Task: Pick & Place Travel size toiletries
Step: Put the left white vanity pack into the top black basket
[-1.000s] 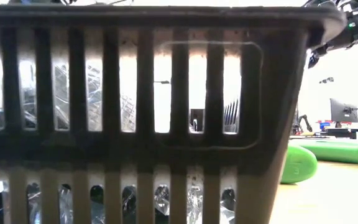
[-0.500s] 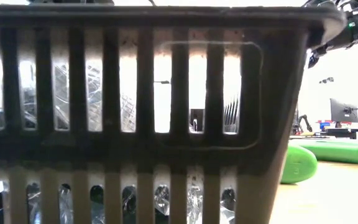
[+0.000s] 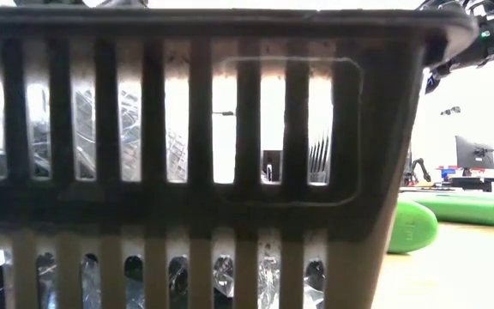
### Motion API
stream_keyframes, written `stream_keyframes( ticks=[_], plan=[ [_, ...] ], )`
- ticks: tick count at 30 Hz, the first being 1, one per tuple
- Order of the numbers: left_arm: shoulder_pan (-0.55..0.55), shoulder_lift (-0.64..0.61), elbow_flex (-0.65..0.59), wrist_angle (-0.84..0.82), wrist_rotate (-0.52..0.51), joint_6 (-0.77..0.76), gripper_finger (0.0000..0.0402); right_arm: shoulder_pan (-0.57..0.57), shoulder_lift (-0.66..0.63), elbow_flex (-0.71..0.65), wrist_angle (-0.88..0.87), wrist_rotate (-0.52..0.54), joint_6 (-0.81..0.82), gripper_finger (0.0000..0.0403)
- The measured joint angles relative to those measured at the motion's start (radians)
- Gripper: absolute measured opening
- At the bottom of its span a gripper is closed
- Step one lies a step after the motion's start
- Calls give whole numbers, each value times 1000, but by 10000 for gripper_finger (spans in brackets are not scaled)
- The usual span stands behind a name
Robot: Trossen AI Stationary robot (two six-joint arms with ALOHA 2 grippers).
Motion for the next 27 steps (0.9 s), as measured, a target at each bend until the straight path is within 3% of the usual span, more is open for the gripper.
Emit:
stream_keyframes(
  ticks=[12,27],
  plan=[
    [174,-8,-93,115,211,91,338,0,0,0,3,153,-4,46],
    [194,-8,-183,246,259,78,338,0,0,0,9,152,-4,46]
  ],
)
